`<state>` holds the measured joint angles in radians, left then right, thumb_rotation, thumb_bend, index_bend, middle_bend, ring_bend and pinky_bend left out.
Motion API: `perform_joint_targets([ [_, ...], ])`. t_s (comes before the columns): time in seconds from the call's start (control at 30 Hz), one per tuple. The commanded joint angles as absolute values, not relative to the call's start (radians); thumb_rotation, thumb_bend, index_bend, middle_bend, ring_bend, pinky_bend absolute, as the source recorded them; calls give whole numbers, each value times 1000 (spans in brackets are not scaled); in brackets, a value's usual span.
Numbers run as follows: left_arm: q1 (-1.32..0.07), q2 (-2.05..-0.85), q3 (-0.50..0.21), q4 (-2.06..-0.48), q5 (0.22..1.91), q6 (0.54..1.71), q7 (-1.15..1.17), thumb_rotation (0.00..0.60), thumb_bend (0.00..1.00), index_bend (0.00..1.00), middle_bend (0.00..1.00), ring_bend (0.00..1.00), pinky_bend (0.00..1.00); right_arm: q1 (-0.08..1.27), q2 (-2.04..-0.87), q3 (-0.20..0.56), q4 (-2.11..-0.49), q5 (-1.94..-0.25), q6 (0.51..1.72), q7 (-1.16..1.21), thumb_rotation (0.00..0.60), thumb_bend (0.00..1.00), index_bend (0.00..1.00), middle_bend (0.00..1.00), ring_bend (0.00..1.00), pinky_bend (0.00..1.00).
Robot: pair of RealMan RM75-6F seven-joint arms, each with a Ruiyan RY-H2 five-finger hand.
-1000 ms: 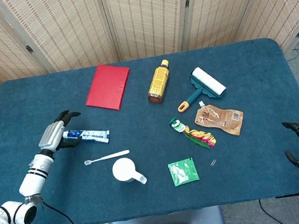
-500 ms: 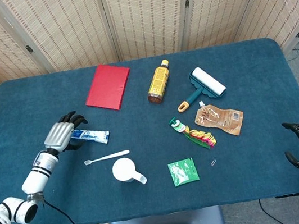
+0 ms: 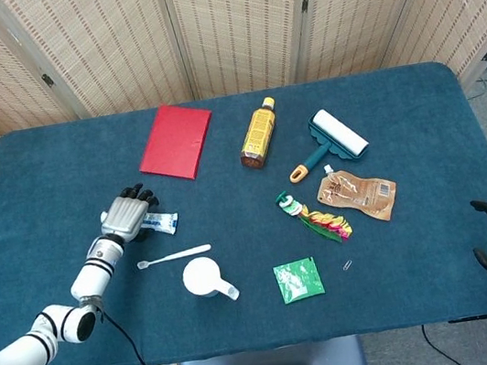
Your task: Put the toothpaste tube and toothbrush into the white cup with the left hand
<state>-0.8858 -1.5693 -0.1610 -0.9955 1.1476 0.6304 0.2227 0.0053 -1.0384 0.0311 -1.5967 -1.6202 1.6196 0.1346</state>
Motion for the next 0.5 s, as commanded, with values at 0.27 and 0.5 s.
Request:
perform_joint_targets([
  [0.27,-900,-1631,-149,-913,1104,615,261,600,384,323,189,44,147,4,-1042,33,-1592,-1614,1617,133,600,224,193,283,249,264],
  [0.5,-904,-1653,-155,-873,1097,604,241,600,384,402,189,44,148,10,-1044,36,-1594,-1613,1609,129,600,224,193,283,249,264],
])
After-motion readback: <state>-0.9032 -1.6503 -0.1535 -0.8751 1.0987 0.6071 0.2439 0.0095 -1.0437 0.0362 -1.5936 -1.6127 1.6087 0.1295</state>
